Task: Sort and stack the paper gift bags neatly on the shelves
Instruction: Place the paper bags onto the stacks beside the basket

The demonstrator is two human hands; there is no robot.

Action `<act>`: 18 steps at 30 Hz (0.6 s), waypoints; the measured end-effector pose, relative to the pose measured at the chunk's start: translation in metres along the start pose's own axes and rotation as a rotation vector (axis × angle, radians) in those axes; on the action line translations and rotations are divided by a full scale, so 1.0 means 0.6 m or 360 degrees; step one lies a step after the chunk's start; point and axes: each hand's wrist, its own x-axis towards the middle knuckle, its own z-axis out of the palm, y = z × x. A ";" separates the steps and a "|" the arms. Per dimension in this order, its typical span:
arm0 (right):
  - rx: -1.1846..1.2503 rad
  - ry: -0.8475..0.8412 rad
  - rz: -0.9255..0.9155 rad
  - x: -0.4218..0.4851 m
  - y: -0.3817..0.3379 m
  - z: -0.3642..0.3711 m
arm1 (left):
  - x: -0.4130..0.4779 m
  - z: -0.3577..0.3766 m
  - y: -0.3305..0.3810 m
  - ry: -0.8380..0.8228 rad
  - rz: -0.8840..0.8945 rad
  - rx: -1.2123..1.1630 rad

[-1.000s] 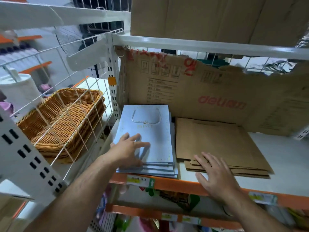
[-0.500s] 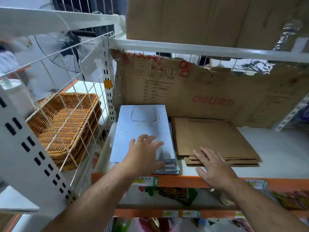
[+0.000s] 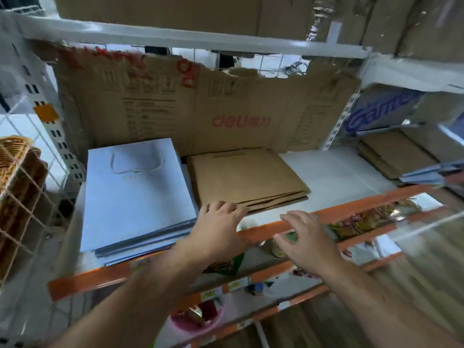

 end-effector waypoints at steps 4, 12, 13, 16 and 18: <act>0.0058 0.0050 0.0083 -0.034 0.065 -0.036 | 0.041 0.018 0.069 -0.0022 0.0048 0.0061; 0.0186 0.0124 0.0158 -0.088 0.261 -0.121 | 0.115 0.049 0.269 0.0004 0.0125 0.0043; 0.0194 0.0135 0.0163 -0.094 0.290 -0.134 | 0.125 0.053 0.301 0.0008 0.0138 0.0034; 0.0212 0.0179 0.0168 -0.107 0.375 -0.171 | 0.157 0.068 0.394 0.0017 0.0154 0.0006; 0.0220 0.0197 0.0192 -0.118 0.428 -0.193 | 0.180 0.077 0.456 0.0022 0.0169 0.0037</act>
